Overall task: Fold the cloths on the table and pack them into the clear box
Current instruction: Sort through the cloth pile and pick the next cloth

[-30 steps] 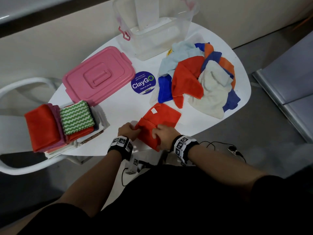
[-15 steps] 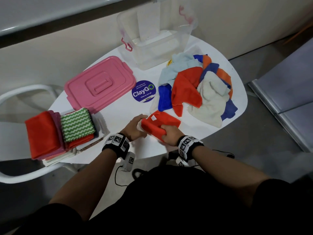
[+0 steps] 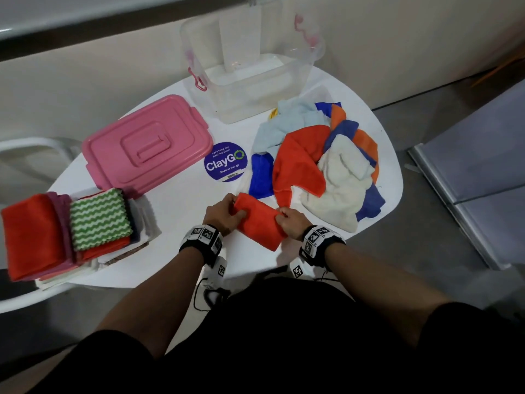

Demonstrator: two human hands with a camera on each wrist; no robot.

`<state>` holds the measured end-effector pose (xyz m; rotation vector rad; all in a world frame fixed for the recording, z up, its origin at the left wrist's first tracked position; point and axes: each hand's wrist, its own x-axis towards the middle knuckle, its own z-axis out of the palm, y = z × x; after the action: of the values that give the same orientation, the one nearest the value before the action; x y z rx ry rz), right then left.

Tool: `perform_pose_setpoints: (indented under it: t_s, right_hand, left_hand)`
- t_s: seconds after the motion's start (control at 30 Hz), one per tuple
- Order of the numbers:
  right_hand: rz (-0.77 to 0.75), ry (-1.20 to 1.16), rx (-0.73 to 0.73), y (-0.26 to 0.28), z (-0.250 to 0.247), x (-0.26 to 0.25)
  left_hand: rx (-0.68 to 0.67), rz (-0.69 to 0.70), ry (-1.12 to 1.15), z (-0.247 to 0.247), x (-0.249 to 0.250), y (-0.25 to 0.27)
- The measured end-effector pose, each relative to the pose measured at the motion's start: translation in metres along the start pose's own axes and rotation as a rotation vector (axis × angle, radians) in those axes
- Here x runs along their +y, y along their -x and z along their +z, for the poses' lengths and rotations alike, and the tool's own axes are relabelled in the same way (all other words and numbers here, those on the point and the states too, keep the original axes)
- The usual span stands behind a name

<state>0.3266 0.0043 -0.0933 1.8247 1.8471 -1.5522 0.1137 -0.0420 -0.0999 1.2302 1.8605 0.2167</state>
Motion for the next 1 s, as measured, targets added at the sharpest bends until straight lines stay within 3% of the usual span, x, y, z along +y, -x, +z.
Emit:
perform_pose_setpoints:
  t_s: [0.07, 0.13, 0.3, 0.4, 0.53, 0.67, 0.83, 1.0]
  right_hand:
    - [-0.002, 0.045, -0.002, -0.005, -0.003, 0.004]
    - [-0.003, 0.08, -0.007, -0.008, -0.007, 0.008]
    - [-0.068, 0.356, 0.031, -0.016, -0.013, 0.009]
    - [-0.205, 0.59, 0.144, -0.015, -0.018, -0.003]
    - [-0.395, 0.678, 0.172, -0.017, -0.02, -0.01]
    - [-0.416, 0.508, 0.023, -0.029, -0.015, -0.008]
    - [-0.233, 0.271, -0.077, -0.04, -0.021, 0.0]
    - [-0.35, 0.284, -0.19, -0.035, -0.021, -0.027]
  left_hand:
    - [0.019, 0.032, -0.206, 0.007, -0.008, -0.005]
    - [0.057, 0.039, -0.246, 0.016, -0.013, -0.008]
    - [0.155, -0.019, -0.208, 0.029, -0.008, -0.006]
    - [0.235, -0.102, -0.116, 0.03, -0.004, 0.0]
    - [0.323, -0.253, -0.021, 0.03, -0.005, 0.006]
    - [0.203, -0.347, -0.017, 0.026, 0.0, 0.0]
    - [0.068, -0.449, 0.429, 0.027, 0.006, 0.003]
    - [-0.012, -0.29, 0.677, 0.009, 0.009, 0.017]
